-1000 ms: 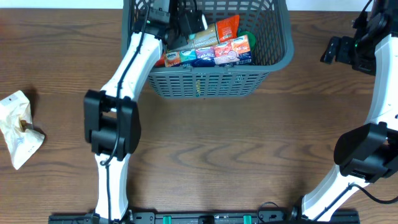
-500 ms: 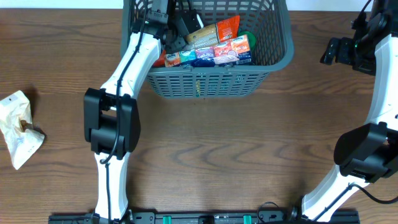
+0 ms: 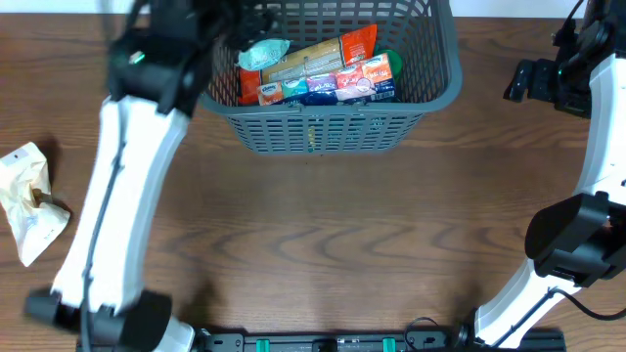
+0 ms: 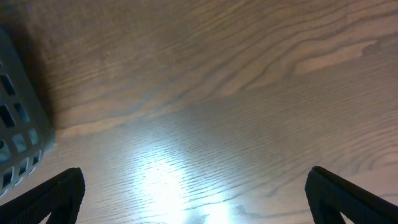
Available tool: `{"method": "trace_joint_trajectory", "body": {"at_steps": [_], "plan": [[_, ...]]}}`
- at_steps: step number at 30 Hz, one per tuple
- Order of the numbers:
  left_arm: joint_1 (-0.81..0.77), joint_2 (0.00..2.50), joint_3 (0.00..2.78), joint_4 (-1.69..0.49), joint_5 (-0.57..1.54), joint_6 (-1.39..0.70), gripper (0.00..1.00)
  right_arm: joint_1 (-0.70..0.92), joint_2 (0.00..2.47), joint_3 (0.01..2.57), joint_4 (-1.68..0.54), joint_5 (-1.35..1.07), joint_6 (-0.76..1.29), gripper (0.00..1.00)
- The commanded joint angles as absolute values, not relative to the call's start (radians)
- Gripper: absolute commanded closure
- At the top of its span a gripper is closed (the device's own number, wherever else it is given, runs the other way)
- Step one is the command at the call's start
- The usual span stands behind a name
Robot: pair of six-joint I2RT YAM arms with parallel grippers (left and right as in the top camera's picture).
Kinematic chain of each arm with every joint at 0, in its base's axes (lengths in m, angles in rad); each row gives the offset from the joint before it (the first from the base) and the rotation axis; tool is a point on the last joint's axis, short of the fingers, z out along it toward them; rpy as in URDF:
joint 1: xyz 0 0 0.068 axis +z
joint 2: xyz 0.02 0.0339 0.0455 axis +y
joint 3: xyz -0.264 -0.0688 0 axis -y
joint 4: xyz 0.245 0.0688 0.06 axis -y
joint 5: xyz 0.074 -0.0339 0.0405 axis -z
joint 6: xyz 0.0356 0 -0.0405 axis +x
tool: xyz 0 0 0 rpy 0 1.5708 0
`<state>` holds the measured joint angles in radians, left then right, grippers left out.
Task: Pack container
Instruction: 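Release the pouch into the basket and withdraw the left gripper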
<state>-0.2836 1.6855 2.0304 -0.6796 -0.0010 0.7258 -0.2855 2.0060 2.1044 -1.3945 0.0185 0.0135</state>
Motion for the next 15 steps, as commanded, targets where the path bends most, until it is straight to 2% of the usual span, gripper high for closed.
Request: {"method": "trace_joint_trajectory", "body": {"at_steps": [1, 3, 9, 15], "plan": [[-0.25, 1.629, 2.033, -0.767, -0.289, 0.524, 0.13, -0.28, 2.016, 2.106, -1.395, 0.018, -0.002, 0.01], [-0.201, 1.596, 2.033, -0.857, -0.358, 0.451, 0.1, -0.28, 2.016, 2.106, -1.395, 0.018, -0.002, 0.01], [0.099, 1.557, 2.033, -1.077, -0.306, 0.189, 0.01, -0.28, 2.016, 2.106, -1.391, 0.018, -0.002, 0.01], [0.408, 1.597, 2.0, -1.166, -0.135, 0.196, 0.01, -0.28, 2.016, 2.106, -1.386, 0.018, -0.006, 0.01]]}}
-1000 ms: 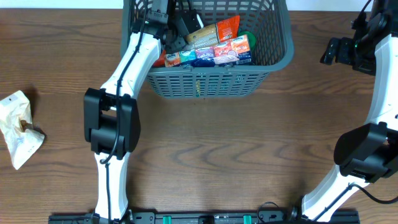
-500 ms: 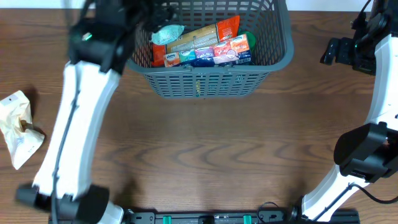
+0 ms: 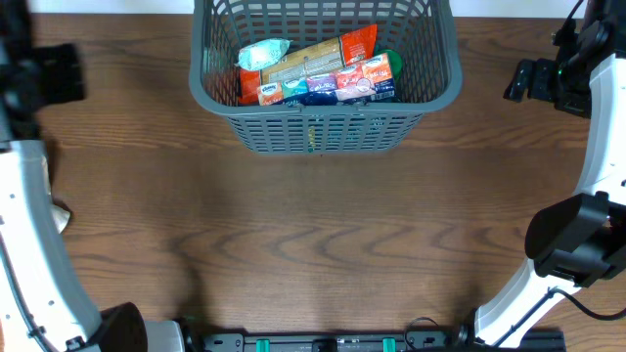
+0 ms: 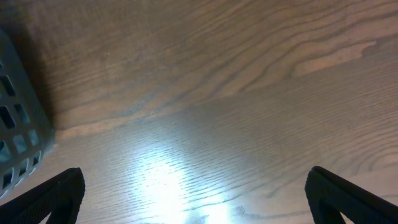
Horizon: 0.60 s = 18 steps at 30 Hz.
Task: Pack container
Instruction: 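Release the pouch into the basket and withdraw the left gripper, then grasp the cream paper-wrapped bread roll with the left gripper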
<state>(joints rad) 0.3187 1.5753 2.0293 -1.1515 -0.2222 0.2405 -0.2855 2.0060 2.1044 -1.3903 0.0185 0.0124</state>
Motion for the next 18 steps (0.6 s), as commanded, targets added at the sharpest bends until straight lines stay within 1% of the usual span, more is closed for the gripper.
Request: {"method": "trace_joint_trajectory", "body": {"at_steps": [1, 4, 9, 18], "plan": [[0.444, 1.607, 1.988, -1.167, -0.109, 0.224, 0.01, -0.28, 2.016, 2.106, -1.383, 0.018, -0.006, 0.01], [0.534, 1.645, 1.95, -1.167, -0.097, 0.258, 0.01, -0.28, 2.016, 2.106, -1.372, 0.018, -0.006, 0.01], [0.634, 1.74, 1.914, -1.166, -0.097, 0.257, 0.01, -0.28, 2.016, 2.106, -1.357, 0.018, -0.005, 0.01], [0.691, 1.988, 1.913, -1.146, -0.097, 0.258, 0.01, -0.28, 2.016, 2.106, -1.353, 0.018, 0.015, 0.01]]}}
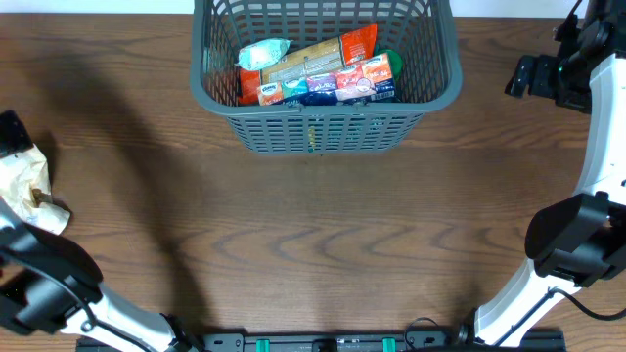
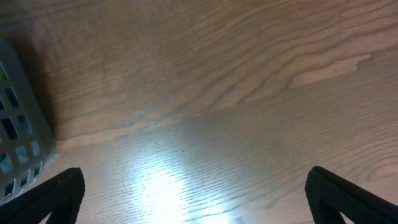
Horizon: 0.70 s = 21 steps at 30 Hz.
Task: Pack container
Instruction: 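Grasp the cream paper-wrapped bread roll with the left gripper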
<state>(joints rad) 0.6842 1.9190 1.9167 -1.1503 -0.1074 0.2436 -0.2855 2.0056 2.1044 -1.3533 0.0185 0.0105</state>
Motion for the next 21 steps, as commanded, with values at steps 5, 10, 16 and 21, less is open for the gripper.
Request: {"method": "trace_joint_trajectory", "body": {"at_steps": [5, 10, 16, 21], "plan": [[0.692, 2.088, 1.912, -1.118, -0.096, 0.258, 0.01, -0.28, 2.016, 2.106, -1.34, 0.018, 0.03, 0.01], [0.692, 2.167, 1.912, -1.097, -0.096, 0.265, 0.01, -0.28, 2.016, 2.106, -1.334, 0.018, 0.049, 0.01], [0.696, 2.216, 1.895, -1.071, -0.096, 0.276, 0.01, -0.28, 2.016, 2.106, -1.333, 0.018, 0.056, 0.01], [0.715, 2.217, 1.831, -1.024, -0.086, 0.276, 0.01, -0.28, 2.016, 2.106, -1.333, 0.019, 0.079, 0.01]]}}
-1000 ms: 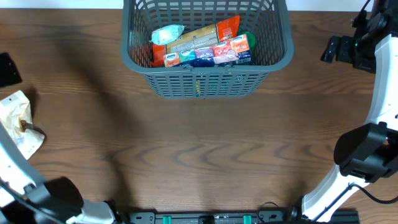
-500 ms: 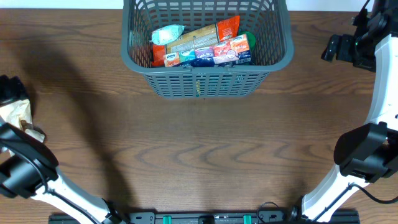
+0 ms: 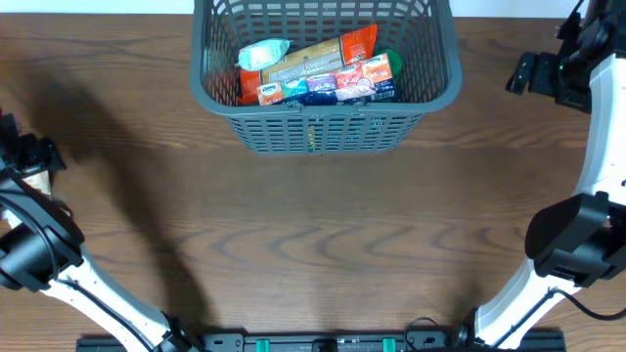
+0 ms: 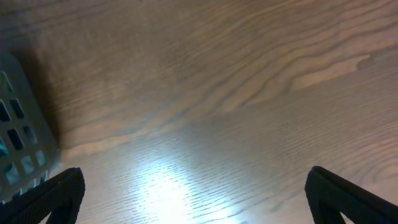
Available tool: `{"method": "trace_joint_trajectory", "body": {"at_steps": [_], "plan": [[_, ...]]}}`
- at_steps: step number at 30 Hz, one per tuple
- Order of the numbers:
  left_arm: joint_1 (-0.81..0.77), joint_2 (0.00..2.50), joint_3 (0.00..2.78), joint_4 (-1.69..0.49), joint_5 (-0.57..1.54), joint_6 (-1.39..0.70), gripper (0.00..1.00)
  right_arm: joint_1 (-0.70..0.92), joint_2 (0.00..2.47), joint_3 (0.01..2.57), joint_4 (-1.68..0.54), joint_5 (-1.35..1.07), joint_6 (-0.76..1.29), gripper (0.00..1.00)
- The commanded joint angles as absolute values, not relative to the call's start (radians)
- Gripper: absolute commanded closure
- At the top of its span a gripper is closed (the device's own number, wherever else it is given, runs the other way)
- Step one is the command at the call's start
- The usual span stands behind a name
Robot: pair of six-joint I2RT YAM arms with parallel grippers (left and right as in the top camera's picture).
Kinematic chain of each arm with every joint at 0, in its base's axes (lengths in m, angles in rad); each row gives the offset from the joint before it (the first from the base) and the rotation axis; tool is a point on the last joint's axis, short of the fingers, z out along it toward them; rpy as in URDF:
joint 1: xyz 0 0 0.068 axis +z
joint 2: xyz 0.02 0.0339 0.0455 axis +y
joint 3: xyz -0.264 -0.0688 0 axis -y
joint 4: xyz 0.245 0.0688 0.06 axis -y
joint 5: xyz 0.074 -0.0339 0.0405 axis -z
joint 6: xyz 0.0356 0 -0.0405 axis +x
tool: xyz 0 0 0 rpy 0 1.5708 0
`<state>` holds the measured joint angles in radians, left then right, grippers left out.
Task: Pack container
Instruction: 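Grasp the cream paper-wrapped bread roll with the left gripper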
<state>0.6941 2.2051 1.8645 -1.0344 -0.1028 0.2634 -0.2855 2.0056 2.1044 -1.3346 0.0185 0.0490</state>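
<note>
A grey plastic basket [image 3: 450,88] stands at the back middle of the table, and its corner shows at the left of the right wrist view [image 4: 18,149]. Inside lie several snack packets [image 3: 323,68]. At the table's far left edge my left gripper [image 3: 29,152] sits over a crumpled beige paper bag [image 3: 37,182], of which only a sliver shows. Its jaws are not readable. My right gripper [image 3: 523,73] hangs right of the basket, open and holding nothing [image 4: 199,199], over bare wood.
The brown wooden table [image 3: 323,244] runs from the basket to the front edge. My left arm's white links [image 3: 59,269] lie along the left side. The right arm's base [image 3: 567,244] stands at the front right.
My left gripper has shifted a little toward the front, from just behind the paper bag to over it, and now covers most of the bag. The right gripper has barely moved.
First my left arm reached over the basket's left side while the paper bag lay alone at the left edge. Then the gripper was at the far left, clear of the basket. Then it was just behind the bag, and now it is over it. The right gripper stayed open.
</note>
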Motion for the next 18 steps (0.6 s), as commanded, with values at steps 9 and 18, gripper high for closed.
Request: {"method": "trace_joint_trajectory", "body": {"at_steps": [9, 18], "plan": [[0.78, 2.216, 1.725, -0.96, -0.059, 0.284, 0.01, -0.28, 2.016, 2.106, -1.335, 0.018, 0.102, 0.01], [0.785, 2.217, 1.662, -0.858, -0.059, 0.295, 0.01, -0.28, 2.016, 2.106, -1.343, 0.018, 0.142, 0.01]]}}
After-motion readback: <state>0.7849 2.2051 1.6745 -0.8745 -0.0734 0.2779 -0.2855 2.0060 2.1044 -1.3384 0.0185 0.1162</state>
